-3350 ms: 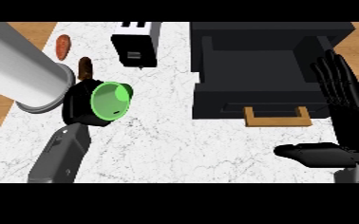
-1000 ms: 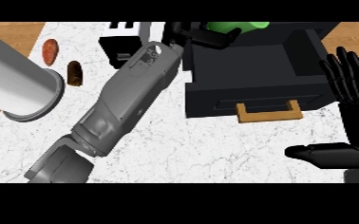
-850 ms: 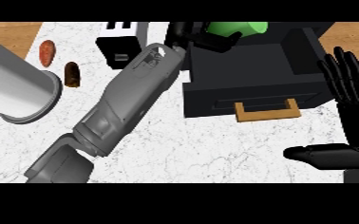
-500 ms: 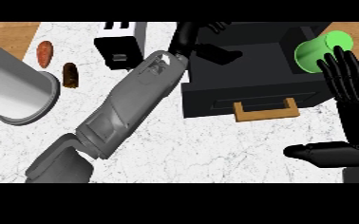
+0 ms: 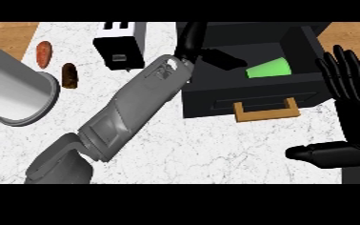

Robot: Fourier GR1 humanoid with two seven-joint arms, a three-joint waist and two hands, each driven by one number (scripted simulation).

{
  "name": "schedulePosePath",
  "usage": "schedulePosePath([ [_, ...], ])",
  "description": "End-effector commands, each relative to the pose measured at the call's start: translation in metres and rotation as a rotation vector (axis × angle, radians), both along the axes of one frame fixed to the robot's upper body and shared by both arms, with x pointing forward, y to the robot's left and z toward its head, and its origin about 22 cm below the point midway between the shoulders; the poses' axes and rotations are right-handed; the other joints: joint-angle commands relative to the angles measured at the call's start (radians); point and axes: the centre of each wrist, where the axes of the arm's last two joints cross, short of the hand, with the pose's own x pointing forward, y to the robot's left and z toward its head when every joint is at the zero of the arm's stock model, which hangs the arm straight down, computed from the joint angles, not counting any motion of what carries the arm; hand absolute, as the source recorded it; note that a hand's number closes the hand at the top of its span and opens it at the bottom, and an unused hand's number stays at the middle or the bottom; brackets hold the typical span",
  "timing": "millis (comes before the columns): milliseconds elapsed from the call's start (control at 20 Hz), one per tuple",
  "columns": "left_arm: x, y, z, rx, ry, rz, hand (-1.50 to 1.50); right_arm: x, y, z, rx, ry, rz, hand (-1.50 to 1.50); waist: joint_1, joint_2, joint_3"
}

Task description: Pick up the cup, place it into the drawer and close the drawer

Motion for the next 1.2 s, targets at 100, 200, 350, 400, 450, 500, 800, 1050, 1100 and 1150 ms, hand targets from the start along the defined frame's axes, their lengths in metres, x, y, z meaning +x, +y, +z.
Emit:
schedulePosePath([
  [100,-0.005,-0.002,-0.001,-0.113,-0.084,-0.029,-1.5,0.003,0.006,0.018,0.073,0.004,0.129,-1.5,0.019,-0.006,-0.001],
  [200,-0.002,-0.013,0.031,-0.162,-0.084,-0.045,-1.5,-0.006,0.0,0.015,0.06,0.027,0.144,1.5,0.036,-0.012,-0.001],
  [350,-0.008,-0.005,0.007,-0.185,-0.09,-0.026,-1.5,-0.016,-0.018,0.019,-0.042,0.027,0.171,1.5,0.051,-0.016,-0.001],
  [400,-0.005,-0.009,0.021,-0.192,-0.073,-0.033,-1.5,-0.013,-0.015,0.029,-0.112,0.011,0.163,1.5,0.059,-0.016,-0.001],
  [450,0.002,-0.002,0.032,-0.203,-0.081,-0.012,-1.5,-0.034,-0.002,0.022,-0.169,-0.001,0.171,1.5,0.056,-0.02,-0.001],
  [500,-0.009,-0.012,0.024,-0.203,-0.085,-0.024,-1.5,-0.027,-0.022,0.022,-0.21,0.037,0.167,1.5,0.074,-0.023,-0.001],
  [800,0.012,0.04,0.039,-0.271,-0.059,0.029,-1.5,-0.029,0.0,0.043,-0.377,0.034,0.122,1.5,0.091,-0.022,-0.002],
  [1050,0.004,0.066,0.043,-0.281,-0.046,0.047,-1.5,-0.026,0.007,0.026,-0.447,0.082,0.055,1.5,0.103,-0.025,-0.002],
  [1100,0.004,0.085,0.04,-0.307,-0.045,0.02,-1.5,-0.028,0.025,0.013,-0.445,0.086,0.051,1.5,0.111,-0.025,-0.002],
  [1150,0.008,0.092,0.054,-0.304,-0.045,0.05,-1.5,-0.026,0.017,0.008,-0.469,0.089,0.033,1.5,0.103,-0.024,-0.001],
])
